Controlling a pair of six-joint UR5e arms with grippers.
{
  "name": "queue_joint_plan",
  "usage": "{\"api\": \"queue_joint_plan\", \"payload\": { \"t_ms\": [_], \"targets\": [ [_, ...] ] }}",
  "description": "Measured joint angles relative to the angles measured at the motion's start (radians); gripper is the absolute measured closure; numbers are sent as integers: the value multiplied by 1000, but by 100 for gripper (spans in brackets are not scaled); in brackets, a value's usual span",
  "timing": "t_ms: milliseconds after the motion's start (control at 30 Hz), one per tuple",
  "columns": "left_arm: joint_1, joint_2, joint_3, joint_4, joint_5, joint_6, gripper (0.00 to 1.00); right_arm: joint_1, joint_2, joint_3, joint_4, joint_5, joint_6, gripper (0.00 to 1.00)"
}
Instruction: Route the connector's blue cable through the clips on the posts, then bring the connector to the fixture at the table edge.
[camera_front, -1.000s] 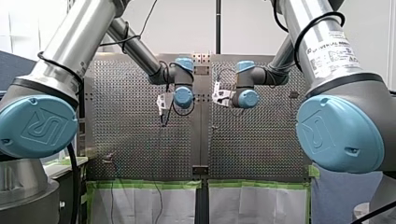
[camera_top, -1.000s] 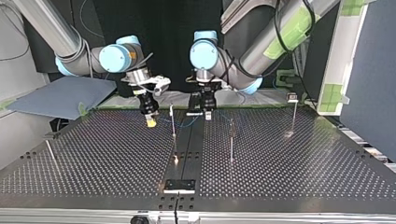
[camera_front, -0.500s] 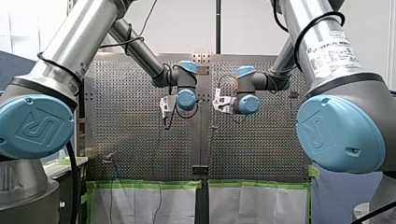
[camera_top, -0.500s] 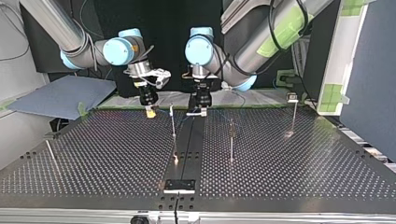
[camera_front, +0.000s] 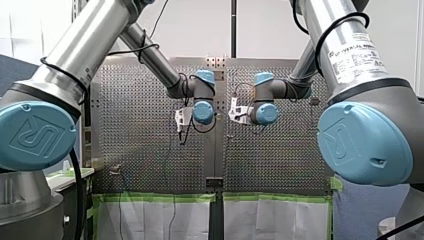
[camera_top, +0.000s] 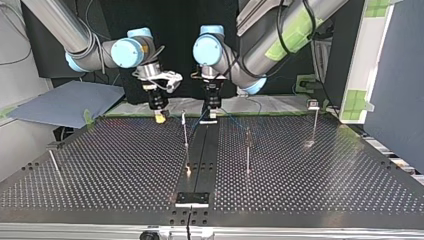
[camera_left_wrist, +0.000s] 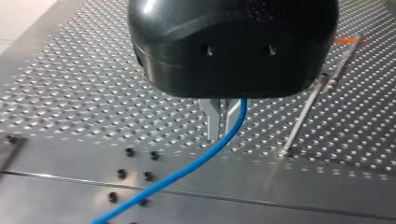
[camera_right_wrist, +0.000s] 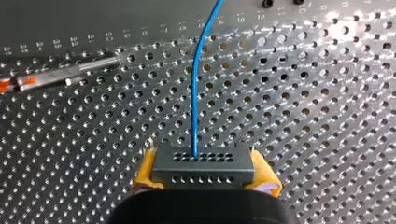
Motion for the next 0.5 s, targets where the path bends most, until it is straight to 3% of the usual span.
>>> {"api": "queue_joint_plan", "payload": {
  "t_ms": [500],
  "targets": [
    [-14, -33, -1, 13, -4, -2, 100, -11, -7, 49, -17, 4, -3, 100]
  ]
}}
